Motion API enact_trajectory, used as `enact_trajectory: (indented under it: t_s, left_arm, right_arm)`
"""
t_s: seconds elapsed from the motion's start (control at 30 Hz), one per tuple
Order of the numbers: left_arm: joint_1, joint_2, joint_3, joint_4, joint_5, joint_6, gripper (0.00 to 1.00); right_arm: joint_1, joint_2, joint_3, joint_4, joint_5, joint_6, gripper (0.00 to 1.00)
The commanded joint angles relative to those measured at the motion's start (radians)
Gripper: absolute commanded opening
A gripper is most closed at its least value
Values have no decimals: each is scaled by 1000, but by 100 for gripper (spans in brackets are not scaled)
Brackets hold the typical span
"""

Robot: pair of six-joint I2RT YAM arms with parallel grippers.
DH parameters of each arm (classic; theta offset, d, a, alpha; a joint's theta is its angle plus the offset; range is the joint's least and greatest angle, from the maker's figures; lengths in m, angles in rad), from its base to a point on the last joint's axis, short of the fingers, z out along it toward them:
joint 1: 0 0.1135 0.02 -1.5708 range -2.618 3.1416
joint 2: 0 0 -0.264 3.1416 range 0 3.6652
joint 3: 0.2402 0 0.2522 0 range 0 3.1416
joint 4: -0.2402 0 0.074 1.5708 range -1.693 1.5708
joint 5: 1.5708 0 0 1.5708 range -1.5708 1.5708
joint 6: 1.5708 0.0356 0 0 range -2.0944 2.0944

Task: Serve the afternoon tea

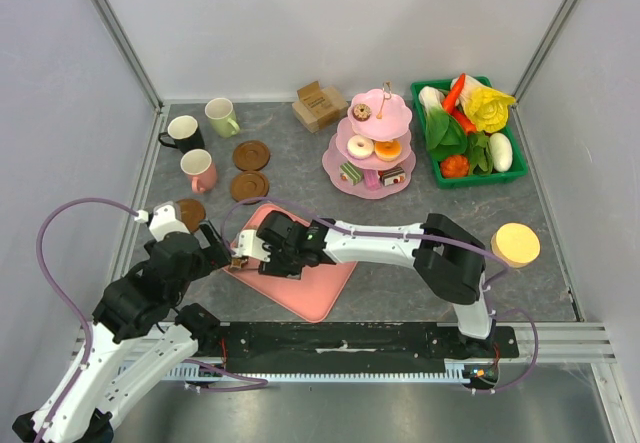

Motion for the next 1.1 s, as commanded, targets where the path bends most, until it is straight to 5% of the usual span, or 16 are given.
enact_trajectory:
  t_s: [0.0,0.53,1.07]
  left_arm:
    - [-11,26,28,110,93,-49,99]
    - [-11,9,33,110,98,-48,99]
    - [-11,-32,24,167,188,-13,99]
  right_arm:
    - [23,31,89,70,-16,-33,63]
    - [23,25,101,60,-25,-32,54]
    - [23,-128,-34,131,208,45,51]
